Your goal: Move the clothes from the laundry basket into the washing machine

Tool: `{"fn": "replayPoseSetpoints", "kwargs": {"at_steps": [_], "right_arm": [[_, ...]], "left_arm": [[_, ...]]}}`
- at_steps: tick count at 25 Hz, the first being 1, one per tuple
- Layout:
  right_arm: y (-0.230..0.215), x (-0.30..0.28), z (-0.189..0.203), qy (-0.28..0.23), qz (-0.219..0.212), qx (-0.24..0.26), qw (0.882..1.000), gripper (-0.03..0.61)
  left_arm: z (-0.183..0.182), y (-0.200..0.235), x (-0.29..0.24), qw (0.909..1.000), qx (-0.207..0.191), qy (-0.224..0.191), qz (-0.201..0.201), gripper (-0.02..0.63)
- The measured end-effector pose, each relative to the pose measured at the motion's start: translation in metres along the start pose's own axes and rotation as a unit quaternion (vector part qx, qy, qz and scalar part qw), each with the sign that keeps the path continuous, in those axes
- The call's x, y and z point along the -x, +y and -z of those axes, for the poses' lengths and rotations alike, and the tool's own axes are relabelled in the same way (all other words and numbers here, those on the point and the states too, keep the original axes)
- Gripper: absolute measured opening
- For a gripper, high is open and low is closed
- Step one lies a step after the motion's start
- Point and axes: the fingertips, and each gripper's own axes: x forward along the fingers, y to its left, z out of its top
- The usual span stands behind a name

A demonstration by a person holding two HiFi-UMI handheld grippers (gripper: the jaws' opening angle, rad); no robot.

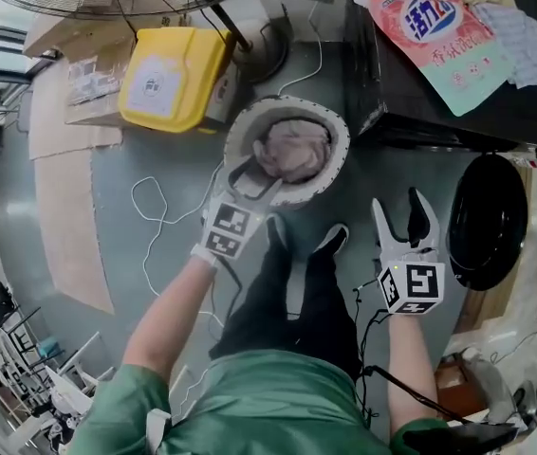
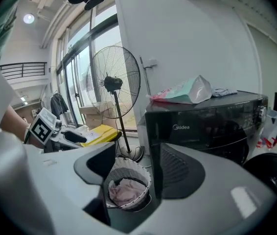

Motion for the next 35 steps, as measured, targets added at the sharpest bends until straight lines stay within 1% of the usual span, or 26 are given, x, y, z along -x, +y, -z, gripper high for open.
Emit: {"fn": "replayPoseSetpoints", "kwargs": {"at_steps": [3,7,11,14,17,22,23,28,30,35], "right_arm": [[0.020,-0.029,0.019,0.023,-0.018,0.026,0.999,0.272],[0.050,-0.082,0.040,0.054,-0.041,0.055,0.996,0.272],[0.078,-0.141,0.065,0.079,-0.066,0.088,0.991,0.272],[0.097,-0.189,0.097,0.107,-0.097,0.112,0.983,0.273],[0.111,-0.230,0.146,0.149,-0.143,0.136,0.969,0.273],[0.123,-0.280,0.229,0.211,-0.219,0.195,0.932,0.273],[0.124,-0.289,0.244,0.225,-0.231,0.207,0.924,0.275],[0.122,-0.343,0.315,0.289,-0.288,0.261,0.875,0.325],[0.123,-0.363,0.344,0.322,-0.305,0.283,0.850,0.361],[0.137,-0.405,0.419,0.383,-0.343,0.360,0.779,0.437]], "left_arm": [[0.013,0.014,-0.005,1.0000,0.005,-0.001,0.006,0.268],[0.033,0.049,-0.002,0.9997,0.022,-0.012,-0.002,0.268],[0.065,0.079,0.006,0.9994,0.030,-0.014,-0.002,0.268],[0.094,0.095,0.004,0.9995,0.031,-0.006,-0.001,0.268],[0.123,0.102,-0.007,0.9989,0.047,0.002,-0.007,0.270],[0.164,0.087,-0.035,0.9975,0.071,0.003,-0.007,0.270],[0.173,0.083,-0.043,0.9974,0.072,0.003,-0.004,0.272],[0.217,0.076,-0.079,0.9963,0.086,-0.005,0.004,0.279],[0.235,0.081,-0.091,0.9951,0.099,-0.003,0.001,0.281],[0.282,0.096,-0.106,0.9922,0.123,0.014,0.005,0.285]]}}
